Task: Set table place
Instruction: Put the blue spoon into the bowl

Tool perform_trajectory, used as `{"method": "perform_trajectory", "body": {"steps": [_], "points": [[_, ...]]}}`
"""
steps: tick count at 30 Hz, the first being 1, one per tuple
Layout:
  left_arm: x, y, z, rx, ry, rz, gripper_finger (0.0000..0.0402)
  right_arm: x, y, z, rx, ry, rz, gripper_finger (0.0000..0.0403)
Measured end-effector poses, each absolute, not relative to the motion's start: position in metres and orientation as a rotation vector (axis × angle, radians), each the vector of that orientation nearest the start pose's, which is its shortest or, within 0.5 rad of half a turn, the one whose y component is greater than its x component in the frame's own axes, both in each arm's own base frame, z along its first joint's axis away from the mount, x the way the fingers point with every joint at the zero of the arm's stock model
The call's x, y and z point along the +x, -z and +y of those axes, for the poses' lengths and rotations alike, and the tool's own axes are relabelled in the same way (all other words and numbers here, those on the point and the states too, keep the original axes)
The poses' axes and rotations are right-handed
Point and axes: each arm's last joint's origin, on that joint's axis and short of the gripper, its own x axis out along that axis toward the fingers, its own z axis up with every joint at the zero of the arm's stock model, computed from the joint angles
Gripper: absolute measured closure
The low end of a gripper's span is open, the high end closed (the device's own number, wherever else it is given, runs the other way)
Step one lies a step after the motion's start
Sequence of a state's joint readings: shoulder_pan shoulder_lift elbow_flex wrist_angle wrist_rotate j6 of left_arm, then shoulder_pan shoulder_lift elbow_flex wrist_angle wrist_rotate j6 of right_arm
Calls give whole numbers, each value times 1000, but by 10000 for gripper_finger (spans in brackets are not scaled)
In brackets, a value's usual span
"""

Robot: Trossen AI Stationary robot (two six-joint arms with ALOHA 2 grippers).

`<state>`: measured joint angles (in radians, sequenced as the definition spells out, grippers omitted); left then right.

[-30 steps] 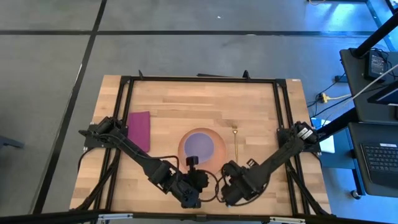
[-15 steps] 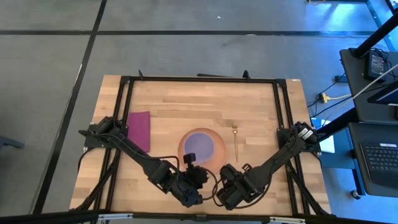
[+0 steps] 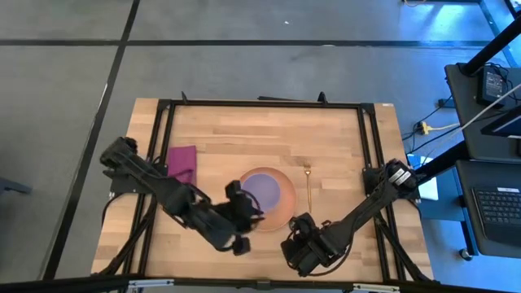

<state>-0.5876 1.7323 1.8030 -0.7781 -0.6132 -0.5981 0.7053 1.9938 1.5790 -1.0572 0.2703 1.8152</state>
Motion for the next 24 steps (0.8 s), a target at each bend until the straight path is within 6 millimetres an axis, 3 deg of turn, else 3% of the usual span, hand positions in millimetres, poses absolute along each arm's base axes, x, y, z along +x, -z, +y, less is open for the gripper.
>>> {"method": "perform_trajectory", "body": {"steps": [5,10,19,24], "points": [[297,-407,-184,-218,-163,497,347,300,-177,248,949,792,985,299],[286,-415,-177,-217,-167,502,347,295,-159,244,943,792,944,299],[272,-431,-161,-239,-306,413,347,293,-154,245,942,804,942,299],[268,-425,-157,-246,-363,451,347,292,-154,246,942,802,947,299]]}}
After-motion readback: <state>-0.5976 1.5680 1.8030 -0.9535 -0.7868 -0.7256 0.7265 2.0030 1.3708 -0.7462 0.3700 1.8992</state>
